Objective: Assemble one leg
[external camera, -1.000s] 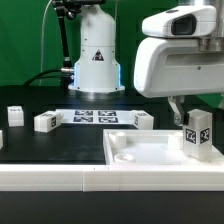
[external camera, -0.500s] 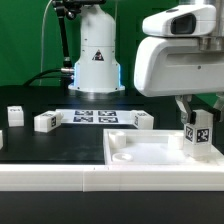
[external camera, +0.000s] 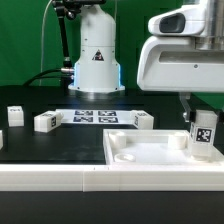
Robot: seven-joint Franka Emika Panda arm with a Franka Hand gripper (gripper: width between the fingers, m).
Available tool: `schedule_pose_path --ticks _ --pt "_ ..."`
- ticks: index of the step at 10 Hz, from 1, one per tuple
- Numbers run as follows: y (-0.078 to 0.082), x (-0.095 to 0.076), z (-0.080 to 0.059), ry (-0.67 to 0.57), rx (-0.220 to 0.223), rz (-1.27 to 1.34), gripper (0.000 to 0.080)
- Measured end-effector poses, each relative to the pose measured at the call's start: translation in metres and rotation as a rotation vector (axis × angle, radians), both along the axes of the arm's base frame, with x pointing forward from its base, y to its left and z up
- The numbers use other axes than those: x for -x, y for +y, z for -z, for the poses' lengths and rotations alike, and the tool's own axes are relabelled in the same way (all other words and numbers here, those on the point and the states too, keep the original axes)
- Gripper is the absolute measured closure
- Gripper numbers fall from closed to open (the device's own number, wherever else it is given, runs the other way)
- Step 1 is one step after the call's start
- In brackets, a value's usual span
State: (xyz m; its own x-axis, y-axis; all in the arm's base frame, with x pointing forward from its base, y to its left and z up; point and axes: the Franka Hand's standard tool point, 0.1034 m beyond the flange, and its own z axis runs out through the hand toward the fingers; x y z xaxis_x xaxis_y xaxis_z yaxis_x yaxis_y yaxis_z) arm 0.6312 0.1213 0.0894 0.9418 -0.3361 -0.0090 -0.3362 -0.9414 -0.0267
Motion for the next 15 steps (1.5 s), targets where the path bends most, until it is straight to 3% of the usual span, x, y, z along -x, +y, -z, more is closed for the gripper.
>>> schedule_pose_path --ticks 4,9,11,15 --pt "0.0024 0.0012 -0.0004 -0.002 0.015 0.494 0.0506" --pt "0.0002 0.0008 0.0000 0.010 -0.006 0.633 0.0493" --pt "-0.0006 0.0006 0.0000 0.007 -0.005 0.563 0.0189" --pt "-0.0004 0.0002 -0.0004 -0.005 0.000 0.224 0.0151"
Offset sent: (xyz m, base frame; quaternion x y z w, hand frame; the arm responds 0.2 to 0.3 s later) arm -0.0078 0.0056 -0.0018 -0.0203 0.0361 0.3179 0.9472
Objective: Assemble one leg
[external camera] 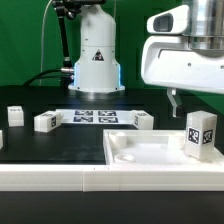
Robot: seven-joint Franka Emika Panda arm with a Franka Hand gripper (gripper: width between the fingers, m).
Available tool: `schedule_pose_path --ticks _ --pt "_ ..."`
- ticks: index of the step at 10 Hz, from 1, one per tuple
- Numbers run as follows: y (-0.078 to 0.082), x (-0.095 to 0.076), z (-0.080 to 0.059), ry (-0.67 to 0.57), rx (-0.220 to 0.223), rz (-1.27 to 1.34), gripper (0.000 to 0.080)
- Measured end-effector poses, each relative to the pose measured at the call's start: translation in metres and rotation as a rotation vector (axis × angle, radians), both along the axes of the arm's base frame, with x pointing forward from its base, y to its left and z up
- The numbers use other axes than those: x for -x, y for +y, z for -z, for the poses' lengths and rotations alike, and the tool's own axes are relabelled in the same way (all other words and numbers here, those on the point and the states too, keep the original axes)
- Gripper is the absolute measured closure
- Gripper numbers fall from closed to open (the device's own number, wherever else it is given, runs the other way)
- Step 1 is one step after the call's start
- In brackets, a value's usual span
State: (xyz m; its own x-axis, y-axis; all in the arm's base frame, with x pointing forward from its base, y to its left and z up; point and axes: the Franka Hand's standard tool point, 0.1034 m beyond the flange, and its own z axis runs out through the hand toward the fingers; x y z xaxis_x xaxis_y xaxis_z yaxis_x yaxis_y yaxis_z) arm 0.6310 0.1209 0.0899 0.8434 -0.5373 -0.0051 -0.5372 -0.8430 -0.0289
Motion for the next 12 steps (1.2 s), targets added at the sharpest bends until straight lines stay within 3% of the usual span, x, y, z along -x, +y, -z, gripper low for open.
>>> schedule_pose_path --ticks 12 --pt "-0.0051 -0.0008 0.0001 -0.018 0.023 -0.817 0.0150"
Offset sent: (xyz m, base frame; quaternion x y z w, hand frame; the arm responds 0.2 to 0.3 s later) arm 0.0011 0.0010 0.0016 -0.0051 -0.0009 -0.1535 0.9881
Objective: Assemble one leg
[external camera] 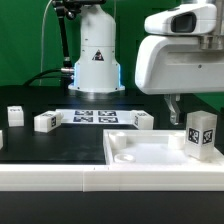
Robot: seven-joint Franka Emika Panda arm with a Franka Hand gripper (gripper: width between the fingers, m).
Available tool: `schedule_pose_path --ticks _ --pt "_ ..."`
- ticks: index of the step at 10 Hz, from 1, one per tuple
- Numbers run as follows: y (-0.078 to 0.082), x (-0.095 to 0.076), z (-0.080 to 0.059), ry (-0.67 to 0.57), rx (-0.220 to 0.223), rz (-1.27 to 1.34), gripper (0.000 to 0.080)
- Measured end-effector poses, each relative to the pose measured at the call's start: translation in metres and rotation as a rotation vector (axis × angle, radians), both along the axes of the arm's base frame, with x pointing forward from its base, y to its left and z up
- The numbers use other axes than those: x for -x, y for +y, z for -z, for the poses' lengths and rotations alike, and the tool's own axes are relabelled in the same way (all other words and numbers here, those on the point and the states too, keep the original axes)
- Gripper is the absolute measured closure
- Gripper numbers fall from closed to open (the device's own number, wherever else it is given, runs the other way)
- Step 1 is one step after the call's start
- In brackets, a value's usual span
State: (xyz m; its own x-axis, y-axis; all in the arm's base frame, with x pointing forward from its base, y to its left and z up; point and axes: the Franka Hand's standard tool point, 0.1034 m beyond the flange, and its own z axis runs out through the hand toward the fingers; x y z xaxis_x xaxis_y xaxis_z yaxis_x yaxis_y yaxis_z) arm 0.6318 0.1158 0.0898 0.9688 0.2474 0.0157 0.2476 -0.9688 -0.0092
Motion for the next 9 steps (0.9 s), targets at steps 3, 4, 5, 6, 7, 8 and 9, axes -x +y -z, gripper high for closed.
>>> schedule_pose_path --ticks 3,4,5,6,7,8,9 --pt "-0.0008 -0.0001 0.0000 -0.001 0.001 -0.061 0.0150" --pt "-0.0009 -0.0001 0.0000 -0.001 0.001 -0.061 0.0150" --pt "-0.0009 -0.0002 0.0000 -0.001 0.001 -0.061 0.0150" --pt "-0.0009 -0.0002 0.0000 -0.001 0.001 -0.061 0.0150" --pt "-0.0008 -0.0001 0.0000 0.000 0.000 -0.041 0.0150" --pt "-0.0009 -0.0002 0.0000 0.000 0.000 -0.041 0.0150" --pt "-0.0007 -0.0001 0.0000 -0.001 0.000 -0.037 0.0150"
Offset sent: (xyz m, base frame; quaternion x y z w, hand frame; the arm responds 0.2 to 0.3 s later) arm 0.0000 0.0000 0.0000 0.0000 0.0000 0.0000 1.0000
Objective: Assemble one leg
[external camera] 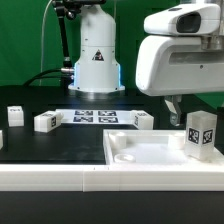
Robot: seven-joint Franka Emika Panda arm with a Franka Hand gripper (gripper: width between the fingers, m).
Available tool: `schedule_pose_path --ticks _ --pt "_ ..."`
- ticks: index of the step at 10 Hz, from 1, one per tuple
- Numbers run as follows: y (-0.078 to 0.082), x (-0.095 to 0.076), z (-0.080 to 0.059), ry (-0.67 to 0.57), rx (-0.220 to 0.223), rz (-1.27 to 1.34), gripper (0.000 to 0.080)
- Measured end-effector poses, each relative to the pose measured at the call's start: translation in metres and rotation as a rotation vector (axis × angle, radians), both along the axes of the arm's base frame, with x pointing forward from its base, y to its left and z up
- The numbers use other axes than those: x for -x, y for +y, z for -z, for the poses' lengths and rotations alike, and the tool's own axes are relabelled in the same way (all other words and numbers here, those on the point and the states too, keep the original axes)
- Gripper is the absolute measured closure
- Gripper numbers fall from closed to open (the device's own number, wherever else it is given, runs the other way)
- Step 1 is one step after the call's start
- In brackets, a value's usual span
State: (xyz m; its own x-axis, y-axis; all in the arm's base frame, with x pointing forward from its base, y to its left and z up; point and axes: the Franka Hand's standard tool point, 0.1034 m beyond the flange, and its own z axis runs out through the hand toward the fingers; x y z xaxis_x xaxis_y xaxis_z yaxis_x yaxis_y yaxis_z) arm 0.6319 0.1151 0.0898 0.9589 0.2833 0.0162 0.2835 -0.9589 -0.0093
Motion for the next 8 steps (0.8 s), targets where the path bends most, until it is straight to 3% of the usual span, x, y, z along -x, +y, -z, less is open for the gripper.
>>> schedule_pose_path --ticks 4,5,6,7,8 --pt "0.013 0.005 0.002 -0.002 -0.011 0.433 0.0179" --pt "0.016 0.006 0.002 0.001 -0.015 0.549 0.0365" --pt "0.016 0.006 0.002 0.003 -0.015 0.647 0.0365" --pt "0.015 0.006 0.003 0.004 -0.015 0.717 0.0505" --pt "0.015 0.006 0.003 0.006 -0.017 0.809 0.0505"
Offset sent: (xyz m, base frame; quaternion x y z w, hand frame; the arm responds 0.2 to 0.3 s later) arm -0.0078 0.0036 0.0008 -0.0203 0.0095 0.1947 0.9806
